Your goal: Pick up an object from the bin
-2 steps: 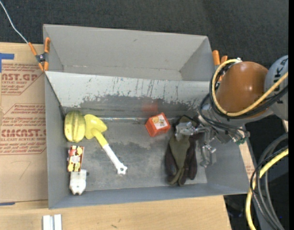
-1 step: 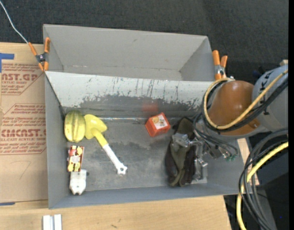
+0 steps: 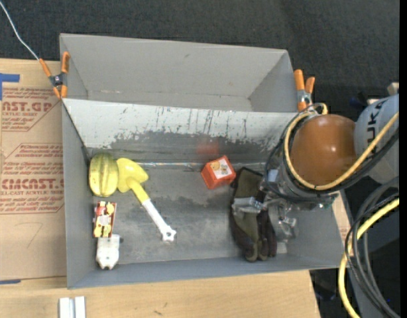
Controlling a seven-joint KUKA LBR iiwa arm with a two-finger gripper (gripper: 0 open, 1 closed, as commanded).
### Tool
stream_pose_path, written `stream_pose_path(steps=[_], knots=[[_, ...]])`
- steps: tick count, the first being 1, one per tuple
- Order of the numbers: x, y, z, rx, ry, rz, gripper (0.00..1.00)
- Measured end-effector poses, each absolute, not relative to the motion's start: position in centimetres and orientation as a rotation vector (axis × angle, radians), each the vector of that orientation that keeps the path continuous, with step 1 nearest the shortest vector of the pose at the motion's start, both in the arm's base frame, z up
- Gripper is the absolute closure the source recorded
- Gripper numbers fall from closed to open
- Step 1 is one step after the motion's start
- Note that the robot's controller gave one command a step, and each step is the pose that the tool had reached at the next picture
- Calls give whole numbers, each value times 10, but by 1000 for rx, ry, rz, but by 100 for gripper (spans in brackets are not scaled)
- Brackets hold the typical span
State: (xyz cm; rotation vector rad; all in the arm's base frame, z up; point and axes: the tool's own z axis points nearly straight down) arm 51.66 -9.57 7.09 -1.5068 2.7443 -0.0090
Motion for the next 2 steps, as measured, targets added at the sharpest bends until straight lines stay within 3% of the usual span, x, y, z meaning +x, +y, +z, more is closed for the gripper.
stream_pose_path(steps=[1,2], knots=[[517,-97,72,-648,3078,10,100],[518,-97,72,-650,3077,10,100]])
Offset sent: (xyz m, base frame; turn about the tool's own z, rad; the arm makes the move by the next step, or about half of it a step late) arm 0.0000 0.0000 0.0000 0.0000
